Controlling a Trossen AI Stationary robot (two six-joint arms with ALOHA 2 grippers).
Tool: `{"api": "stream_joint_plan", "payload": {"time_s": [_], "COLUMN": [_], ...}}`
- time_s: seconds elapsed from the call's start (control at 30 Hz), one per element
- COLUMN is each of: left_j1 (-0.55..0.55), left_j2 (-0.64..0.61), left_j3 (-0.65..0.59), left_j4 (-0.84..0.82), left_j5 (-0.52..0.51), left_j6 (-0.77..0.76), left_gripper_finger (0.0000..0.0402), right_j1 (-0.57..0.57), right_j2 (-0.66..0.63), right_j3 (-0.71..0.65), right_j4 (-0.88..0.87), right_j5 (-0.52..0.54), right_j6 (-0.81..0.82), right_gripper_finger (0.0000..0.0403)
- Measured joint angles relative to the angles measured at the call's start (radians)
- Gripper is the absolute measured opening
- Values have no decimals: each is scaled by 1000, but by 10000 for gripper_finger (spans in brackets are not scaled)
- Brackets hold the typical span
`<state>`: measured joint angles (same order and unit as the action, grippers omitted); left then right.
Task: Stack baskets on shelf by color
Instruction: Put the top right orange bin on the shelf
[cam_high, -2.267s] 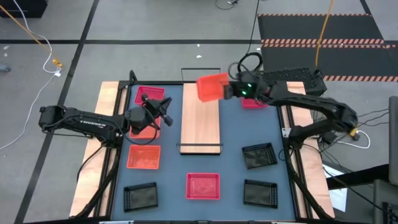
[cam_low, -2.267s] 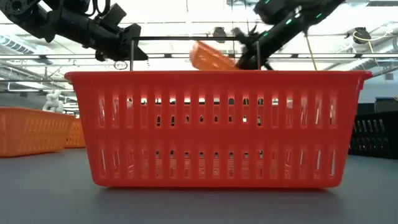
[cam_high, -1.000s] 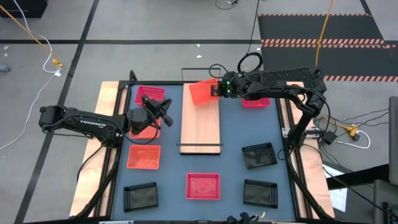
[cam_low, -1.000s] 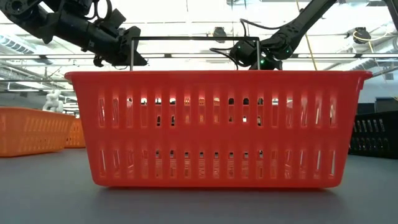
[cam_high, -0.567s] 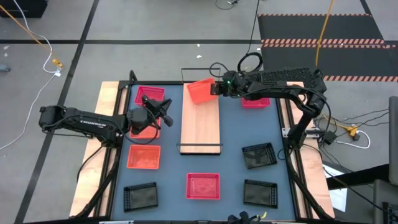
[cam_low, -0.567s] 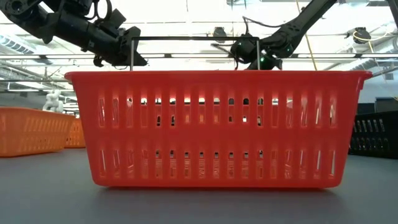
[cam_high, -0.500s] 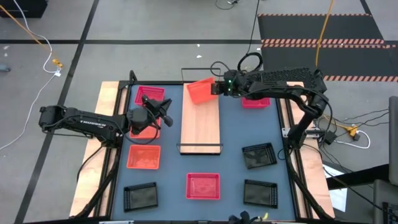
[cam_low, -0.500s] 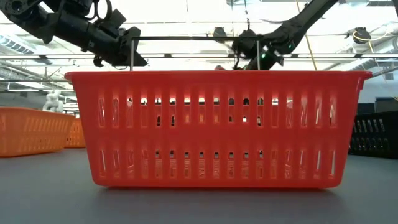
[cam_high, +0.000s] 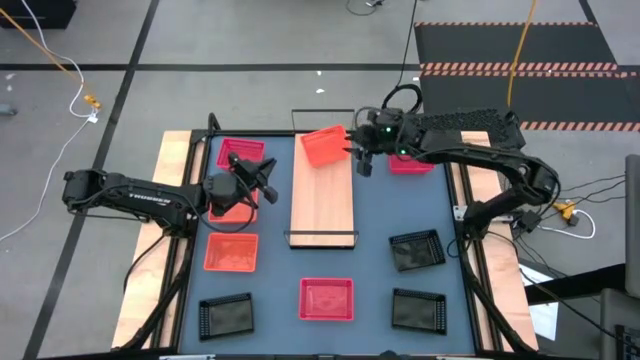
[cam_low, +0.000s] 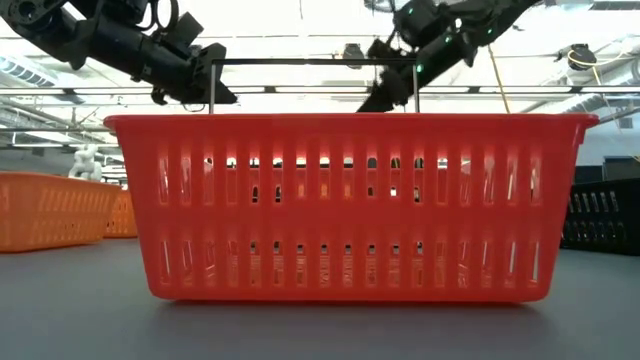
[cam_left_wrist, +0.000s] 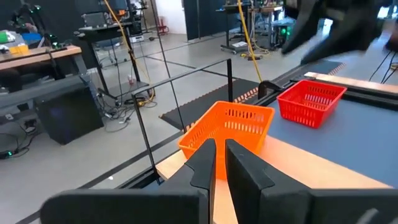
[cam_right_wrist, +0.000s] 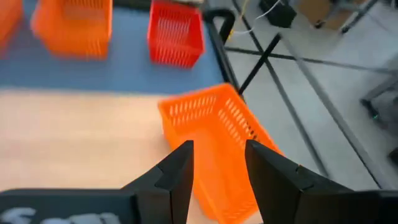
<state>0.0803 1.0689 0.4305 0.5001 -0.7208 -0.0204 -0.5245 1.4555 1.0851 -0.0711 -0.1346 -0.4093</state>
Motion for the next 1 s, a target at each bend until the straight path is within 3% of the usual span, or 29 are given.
{"api": "stream_joint_plan", "payload": {"time_s": [0.3, 0.43, 0.7, 1.0], "left_j1": [0, 0, 0, 11], "left_j2": [0, 0, 0, 0], "left_j3": [0, 0, 0, 0], "left_j4": [87, 82, 69, 54], "left_j5": [-2, -1, 0, 1], "left_j6": [56, 75, 73, 63], "left_gripper_finger": [37, 37, 37, 37], "right_j1": [-5, -12, -42, -79], "right_j2": [110, 141, 230, 232], "right_j3": [-1, -1, -1, -1], "right_j4": [-10, -7, 98, 82], "right_j5": [-72, -155, -153, -153], "right_j6": [-236, -238, -211, -171], "right_gripper_finger": [141, 141, 141, 125]}}
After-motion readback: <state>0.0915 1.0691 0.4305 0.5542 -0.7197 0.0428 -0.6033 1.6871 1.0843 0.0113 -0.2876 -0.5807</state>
